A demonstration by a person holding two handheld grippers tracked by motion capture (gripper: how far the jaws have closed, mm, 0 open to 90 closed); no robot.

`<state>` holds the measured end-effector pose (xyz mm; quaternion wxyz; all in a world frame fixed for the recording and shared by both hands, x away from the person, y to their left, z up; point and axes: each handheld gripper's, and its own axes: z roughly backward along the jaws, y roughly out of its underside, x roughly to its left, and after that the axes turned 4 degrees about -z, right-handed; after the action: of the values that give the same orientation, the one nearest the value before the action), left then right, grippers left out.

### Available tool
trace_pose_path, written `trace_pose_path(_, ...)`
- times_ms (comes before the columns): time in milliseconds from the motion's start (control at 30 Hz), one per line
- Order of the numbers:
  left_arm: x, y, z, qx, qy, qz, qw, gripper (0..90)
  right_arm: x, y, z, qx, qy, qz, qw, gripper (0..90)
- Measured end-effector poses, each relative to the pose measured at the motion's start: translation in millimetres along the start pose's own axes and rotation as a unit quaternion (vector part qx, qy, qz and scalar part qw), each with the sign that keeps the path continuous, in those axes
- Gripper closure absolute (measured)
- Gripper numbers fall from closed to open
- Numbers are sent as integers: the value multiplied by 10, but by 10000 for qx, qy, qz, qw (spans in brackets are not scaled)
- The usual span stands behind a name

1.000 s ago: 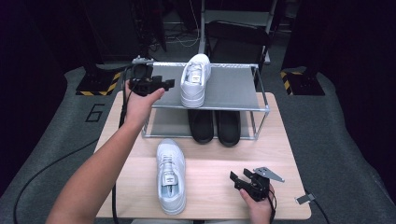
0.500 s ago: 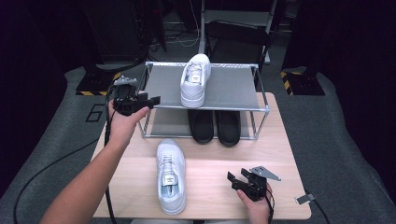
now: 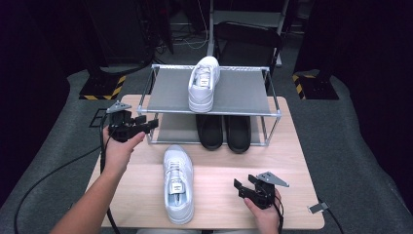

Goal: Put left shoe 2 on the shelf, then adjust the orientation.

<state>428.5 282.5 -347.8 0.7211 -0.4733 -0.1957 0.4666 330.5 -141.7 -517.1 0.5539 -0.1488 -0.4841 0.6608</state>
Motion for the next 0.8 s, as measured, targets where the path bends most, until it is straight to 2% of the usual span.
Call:
trace_pose_path(33,11,44,1,13,10,6,10000,429,5,-6,-2,7,-30,73,10000,351)
trace_pose_path(67,27,103,6,9,-14,4,10000,430,19,-9,2,48,-36,20,10000,360)
trace_pose_path(167,53,252,9,61,-95,6,9999,433,36,-22,2,11,-141,111,9998,380)
trace_pose_path(267,104,388,15,87,-138,88,9998,450,61,-31,-8,40,-93,218,9997,389)
trace_pose_path(400,178,539,-3,114,-151,217,9996,450,82,-36,-36,117,-142,182,9997,390)
trace_pose_path(467,182,605,-16,162,-225,175,9995,451,106,-34,-46,150,-183,157,9996,387)
trace_pose_path(533,186,662,-24,193,-347,50,9992,457,130,-37,-58,193,-171,146,9996,393)
trace_pose_path(567,186,692,-24,182,-366,61,9991,457,147,-38,-61,206,-191,104,9996,396)
trace_pose_path(633,182,756,-34,204,-341,70,9992,459,178,-45,-71,168,-259,125,9994,399)
trace_pose_path(667,179,793,-49,166,-323,87,9993,459,189,-50,-72,160,-254,216,9993,400)
trace_pose_path(733,169,847,-56,229,-226,18,9995,459,246,-59,-70,168,-282,138,9994,393)
trace_pose_path(800,156,891,-65,221,-307,-31,9993,459,284,-68,-71,168,-368,188,9990,391)
